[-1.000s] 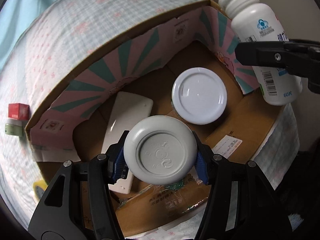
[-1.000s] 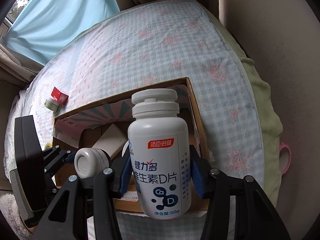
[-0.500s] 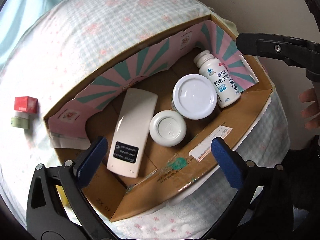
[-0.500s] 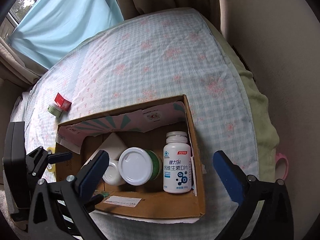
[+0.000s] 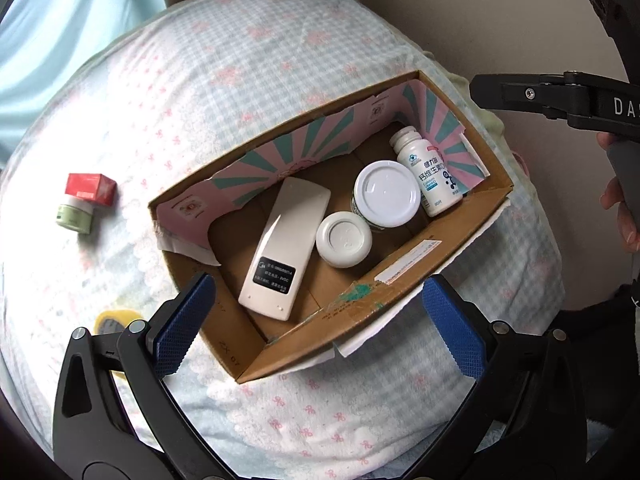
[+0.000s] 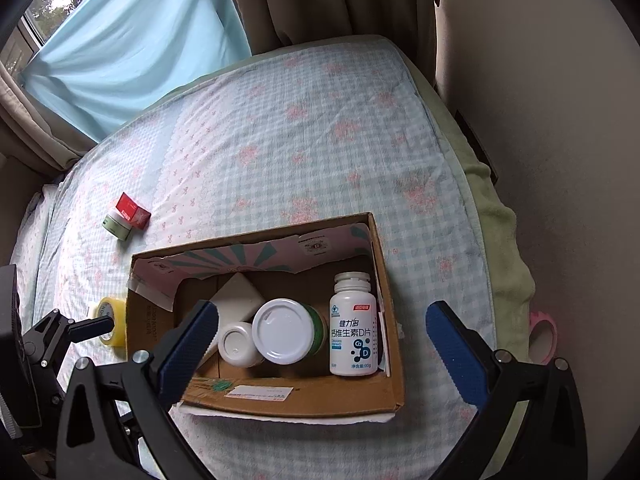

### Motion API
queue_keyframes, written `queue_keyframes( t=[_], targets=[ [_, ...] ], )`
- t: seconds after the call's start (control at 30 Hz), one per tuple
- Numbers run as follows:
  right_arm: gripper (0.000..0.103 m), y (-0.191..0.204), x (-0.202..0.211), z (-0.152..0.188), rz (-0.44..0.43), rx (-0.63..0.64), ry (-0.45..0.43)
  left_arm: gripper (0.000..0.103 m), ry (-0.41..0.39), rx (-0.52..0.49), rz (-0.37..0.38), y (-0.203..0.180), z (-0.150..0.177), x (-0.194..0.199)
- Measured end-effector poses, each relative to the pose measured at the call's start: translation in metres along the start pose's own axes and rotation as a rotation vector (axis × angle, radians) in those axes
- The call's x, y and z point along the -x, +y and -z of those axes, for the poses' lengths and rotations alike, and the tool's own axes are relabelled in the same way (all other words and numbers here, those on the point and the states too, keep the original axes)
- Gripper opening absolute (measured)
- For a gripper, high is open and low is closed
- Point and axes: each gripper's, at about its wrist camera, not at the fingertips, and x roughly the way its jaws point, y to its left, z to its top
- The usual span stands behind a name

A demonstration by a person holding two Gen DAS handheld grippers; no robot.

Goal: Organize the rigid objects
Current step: 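Move both tools back over the remaining tape roll and earbud case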

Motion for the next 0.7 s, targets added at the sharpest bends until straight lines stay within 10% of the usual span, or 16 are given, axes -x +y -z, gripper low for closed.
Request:
queue_keyframes(
  t=[0.7],
  targets=[
    [0.103, 0.131, 0.072, 0.013, -0.049, 0.207, -0.094, 0.103, -0.101, 0.261, -0.19, 0.127, 0.121, 0.119]
  ],
)
